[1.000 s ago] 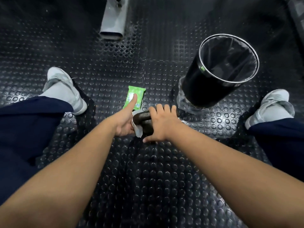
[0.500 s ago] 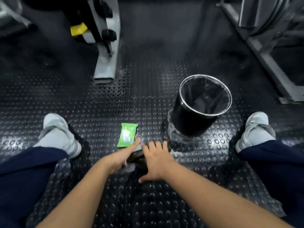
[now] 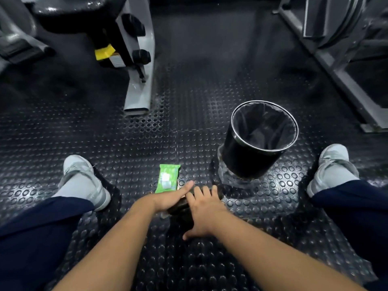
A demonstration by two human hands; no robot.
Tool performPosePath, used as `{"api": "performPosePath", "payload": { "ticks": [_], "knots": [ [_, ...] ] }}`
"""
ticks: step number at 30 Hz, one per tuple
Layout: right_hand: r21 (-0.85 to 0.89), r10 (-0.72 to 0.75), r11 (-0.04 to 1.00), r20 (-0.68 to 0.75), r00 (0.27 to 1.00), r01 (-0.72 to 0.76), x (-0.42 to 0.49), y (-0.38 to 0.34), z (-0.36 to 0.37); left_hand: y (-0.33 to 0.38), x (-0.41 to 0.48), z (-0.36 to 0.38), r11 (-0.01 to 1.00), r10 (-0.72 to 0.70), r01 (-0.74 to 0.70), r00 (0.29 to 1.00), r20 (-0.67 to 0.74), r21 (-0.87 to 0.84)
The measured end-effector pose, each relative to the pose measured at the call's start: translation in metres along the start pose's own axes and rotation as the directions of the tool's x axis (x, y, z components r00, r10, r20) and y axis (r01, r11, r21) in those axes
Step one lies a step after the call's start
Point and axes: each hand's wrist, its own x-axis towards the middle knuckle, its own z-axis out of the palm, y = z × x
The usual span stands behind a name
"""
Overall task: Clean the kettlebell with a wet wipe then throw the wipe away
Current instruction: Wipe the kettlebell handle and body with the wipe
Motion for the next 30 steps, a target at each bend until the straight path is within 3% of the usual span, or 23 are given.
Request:
{"api": "performPosePath", "payload": {
  "ticks": [4,14,21,30],
  "knots": [
    [-0.055,-0.003,0.998,0.006,1.000,0.003,0.002,0.002,0.000,0.006,-0.029,-0.008,0.996,0.020,-0.024,0.999,0.044,0.083],
    [-0.053,0.029,0.998,0.037,0.999,-0.027,0.002,-0.002,-0.001,-0.007,-0.007,0.009,0.999,0.046,-0.046,0.999,0.010,-0.008],
    [-0.080,0.048,0.996,0.040,0.998,-0.045,-0.001,0.003,0.000,0.012,-0.044,-0.008,0.998,0.024,-0.026,0.999,0.029,0.060],
    [-0.079,0.071,0.995,0.053,0.996,-0.067,0.000,-0.004,-0.001,0.001,-0.012,0.006,0.998,0.031,-0.032,0.999,0.010,0.061]
  ]
}}
